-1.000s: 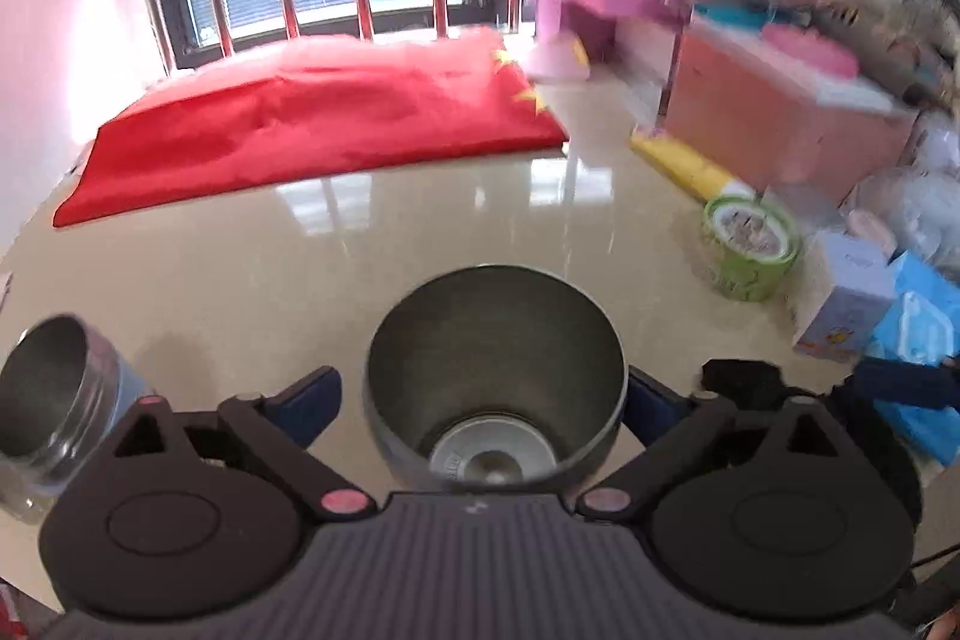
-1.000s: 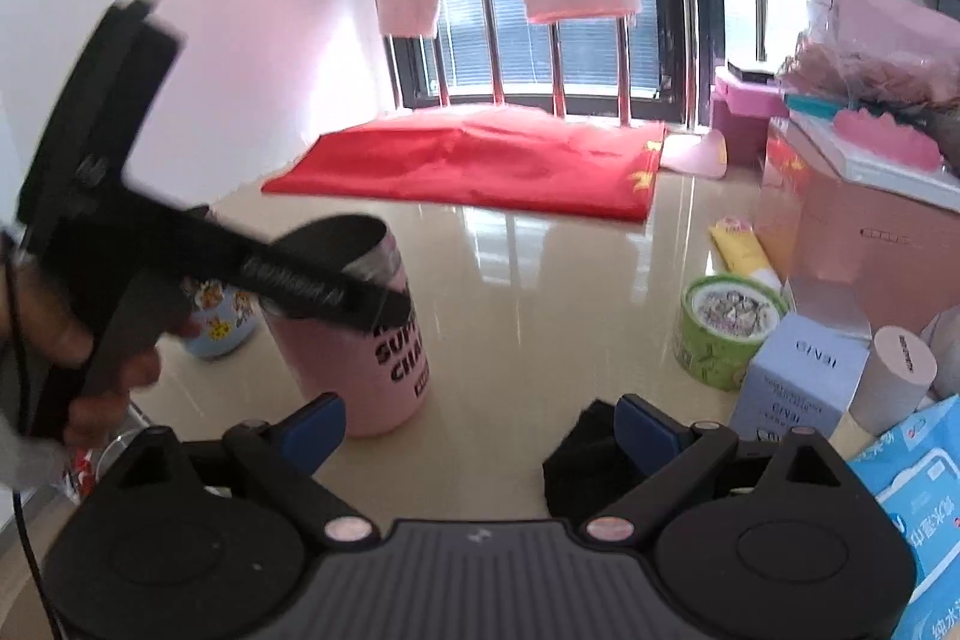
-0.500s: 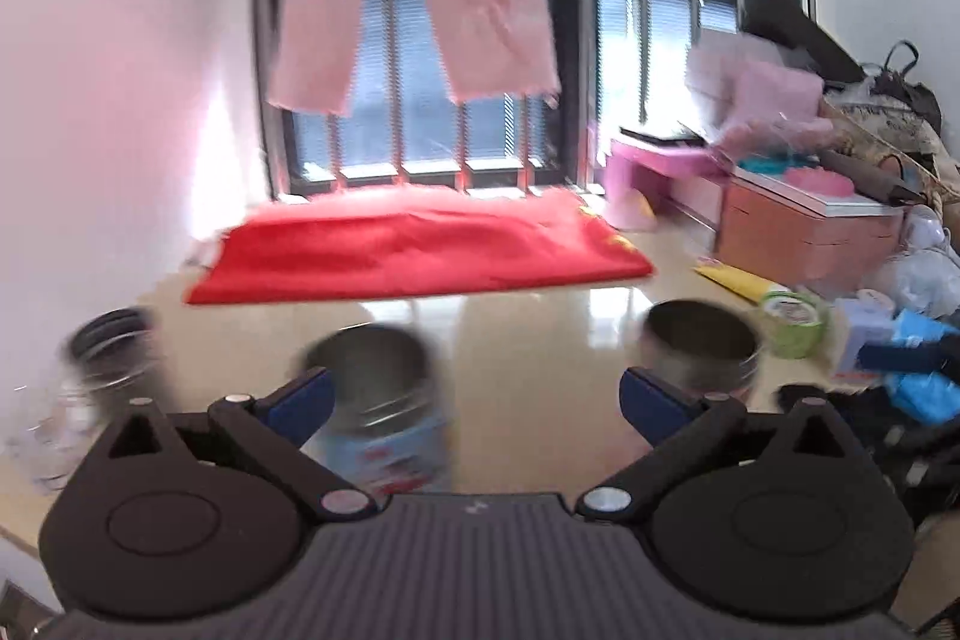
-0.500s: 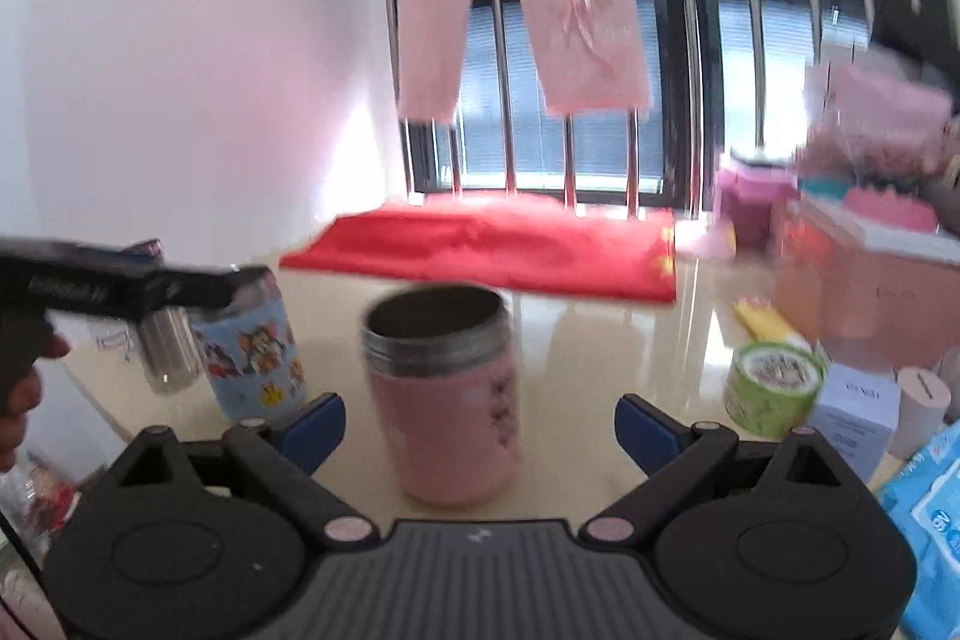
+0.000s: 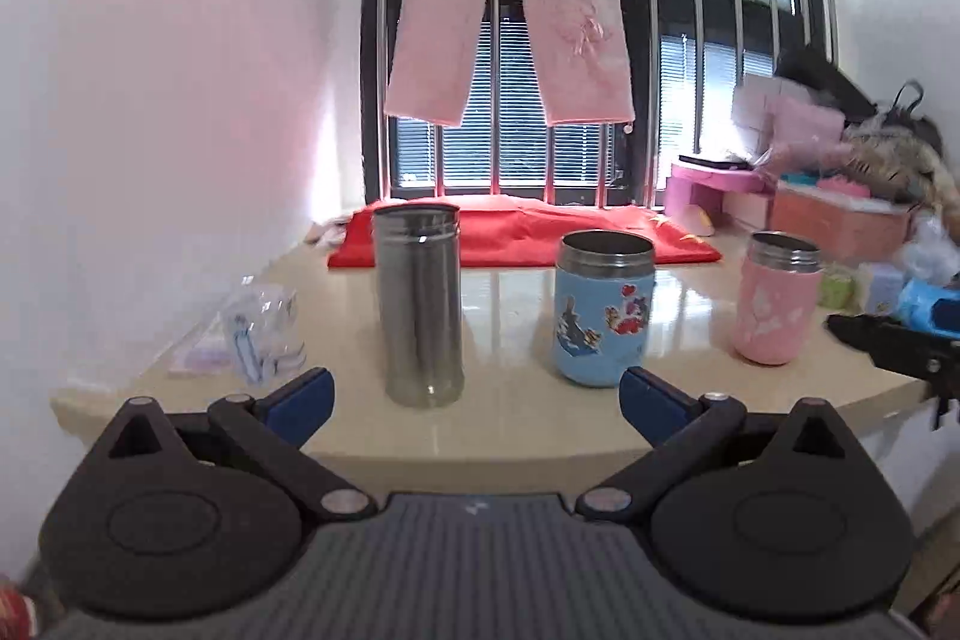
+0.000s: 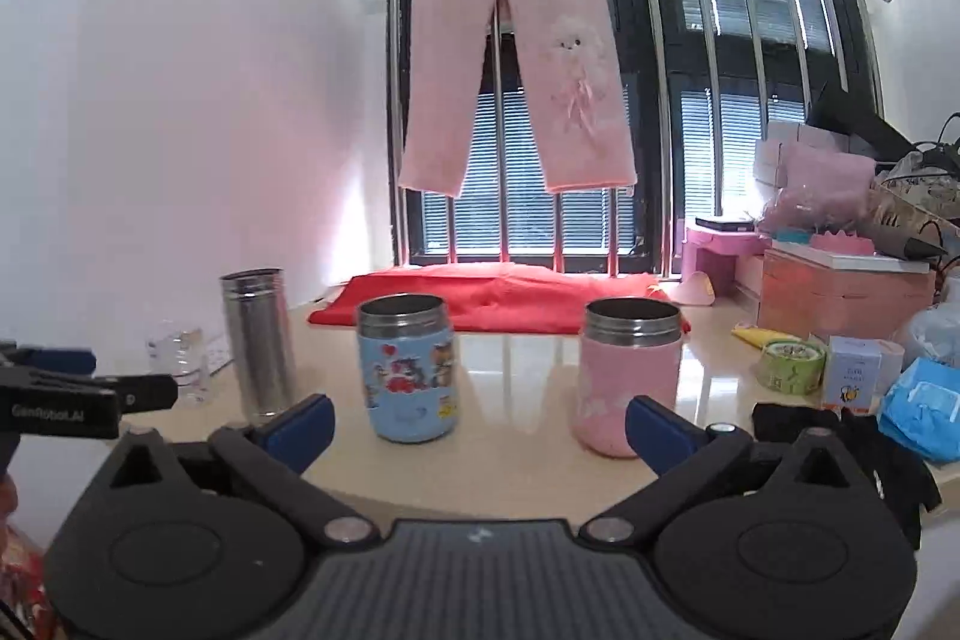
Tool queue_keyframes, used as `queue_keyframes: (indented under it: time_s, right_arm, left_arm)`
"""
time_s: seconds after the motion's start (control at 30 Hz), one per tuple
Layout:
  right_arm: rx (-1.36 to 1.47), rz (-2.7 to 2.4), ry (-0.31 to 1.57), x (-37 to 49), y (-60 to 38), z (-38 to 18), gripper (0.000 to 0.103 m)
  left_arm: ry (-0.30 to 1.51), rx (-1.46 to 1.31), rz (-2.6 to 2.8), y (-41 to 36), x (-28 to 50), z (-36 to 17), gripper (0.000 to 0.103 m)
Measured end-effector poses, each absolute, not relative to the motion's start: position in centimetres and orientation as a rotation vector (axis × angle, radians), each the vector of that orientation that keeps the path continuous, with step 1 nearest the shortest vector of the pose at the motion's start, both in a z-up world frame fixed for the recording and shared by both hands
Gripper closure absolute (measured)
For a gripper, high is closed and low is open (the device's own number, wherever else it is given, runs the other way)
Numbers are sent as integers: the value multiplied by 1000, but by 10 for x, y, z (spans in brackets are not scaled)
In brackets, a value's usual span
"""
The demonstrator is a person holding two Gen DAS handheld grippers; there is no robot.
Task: Flip cup upright
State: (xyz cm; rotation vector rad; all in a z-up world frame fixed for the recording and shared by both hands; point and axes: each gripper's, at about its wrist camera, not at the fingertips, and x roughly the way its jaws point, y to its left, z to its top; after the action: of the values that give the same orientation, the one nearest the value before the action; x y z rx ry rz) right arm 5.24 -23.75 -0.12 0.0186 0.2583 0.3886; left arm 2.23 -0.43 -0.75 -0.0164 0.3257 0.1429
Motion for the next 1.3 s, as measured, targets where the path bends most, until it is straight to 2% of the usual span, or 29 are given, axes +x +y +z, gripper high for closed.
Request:
queue_keyframes:
  time_s: [0.4,1.3]
  right_arm:
    - [-23,330,228,24,-232,4,0]
    - [-16,312,227,21,-236,1,0]
  left_arm:
    - [254,-36,139,0,-4,-2,0]
    - [263,-57,122,0,-7,-9,0]
